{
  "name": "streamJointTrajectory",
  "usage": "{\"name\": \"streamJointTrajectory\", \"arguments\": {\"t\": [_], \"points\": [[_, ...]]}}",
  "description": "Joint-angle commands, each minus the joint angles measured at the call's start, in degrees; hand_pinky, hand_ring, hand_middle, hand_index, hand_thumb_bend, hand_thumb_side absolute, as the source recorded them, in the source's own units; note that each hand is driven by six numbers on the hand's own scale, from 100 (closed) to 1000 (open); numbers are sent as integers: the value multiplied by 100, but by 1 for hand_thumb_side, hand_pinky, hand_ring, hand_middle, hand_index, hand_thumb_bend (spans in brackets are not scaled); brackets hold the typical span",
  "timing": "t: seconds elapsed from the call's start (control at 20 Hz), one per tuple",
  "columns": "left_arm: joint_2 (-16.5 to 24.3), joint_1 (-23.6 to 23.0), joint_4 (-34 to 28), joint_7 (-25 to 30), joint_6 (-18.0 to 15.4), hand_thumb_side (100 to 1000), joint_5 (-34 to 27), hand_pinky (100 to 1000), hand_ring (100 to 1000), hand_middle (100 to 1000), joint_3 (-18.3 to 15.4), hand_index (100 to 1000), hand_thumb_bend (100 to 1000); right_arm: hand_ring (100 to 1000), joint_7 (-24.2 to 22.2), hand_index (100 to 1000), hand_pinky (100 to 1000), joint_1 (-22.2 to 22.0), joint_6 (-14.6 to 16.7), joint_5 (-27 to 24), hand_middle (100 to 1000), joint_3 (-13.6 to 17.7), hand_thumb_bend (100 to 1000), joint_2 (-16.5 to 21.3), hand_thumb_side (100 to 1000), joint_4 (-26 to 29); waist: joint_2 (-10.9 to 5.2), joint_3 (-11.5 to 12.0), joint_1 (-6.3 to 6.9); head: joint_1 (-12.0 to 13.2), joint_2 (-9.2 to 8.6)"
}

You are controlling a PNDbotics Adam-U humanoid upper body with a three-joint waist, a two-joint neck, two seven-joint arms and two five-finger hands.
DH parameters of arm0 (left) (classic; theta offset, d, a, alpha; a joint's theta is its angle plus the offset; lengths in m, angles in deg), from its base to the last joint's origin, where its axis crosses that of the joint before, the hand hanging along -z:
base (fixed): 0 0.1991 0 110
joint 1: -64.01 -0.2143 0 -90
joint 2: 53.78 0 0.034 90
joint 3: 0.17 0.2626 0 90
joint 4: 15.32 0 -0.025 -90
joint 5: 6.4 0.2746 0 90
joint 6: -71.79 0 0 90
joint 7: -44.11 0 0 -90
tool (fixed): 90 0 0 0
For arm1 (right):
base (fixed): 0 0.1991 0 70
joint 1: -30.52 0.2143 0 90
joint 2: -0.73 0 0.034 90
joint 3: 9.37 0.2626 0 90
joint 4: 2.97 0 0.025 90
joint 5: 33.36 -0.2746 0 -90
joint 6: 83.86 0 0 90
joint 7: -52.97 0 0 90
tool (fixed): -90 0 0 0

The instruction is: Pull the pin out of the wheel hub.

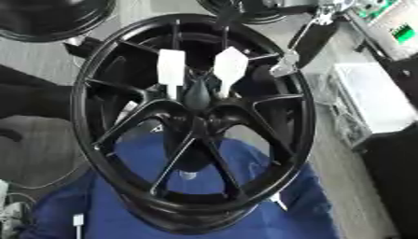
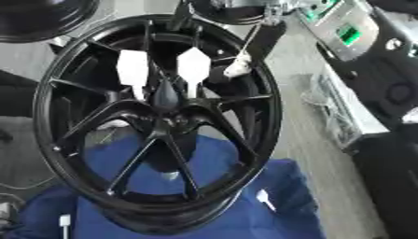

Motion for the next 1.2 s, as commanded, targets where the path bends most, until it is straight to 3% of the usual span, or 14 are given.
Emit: {"name": "streamJointTrajectory", "arguments": {"t": [0.05, 0.7, 1.2], "points": [[186, 7, -55, -14, -11, 767, 15, 858, 703, 752, -53, 837, 208, 824, -941, 897, 865, 94, 853, 242, 805, 92, 438, 72, 302, 141, -91, -7, 23, -4, 23], [145, 32, -55, -3, 0, 771, 12, 859, 701, 750, -44, 836, 209, 806, -679, 895, 849, 151, 678, 758, 791, -8, 440, -120, 301, 50, 3, 115, -20, -129, -63], [93, 36, -58, 3, 13, 776, 25, 860, 699, 749, -44, 836, 207, 796, -607, 868, 846, 132, 779, 1133, 766, -55, 444, -189, 333, -125, 123, 192, -54, -182, -136]]}}
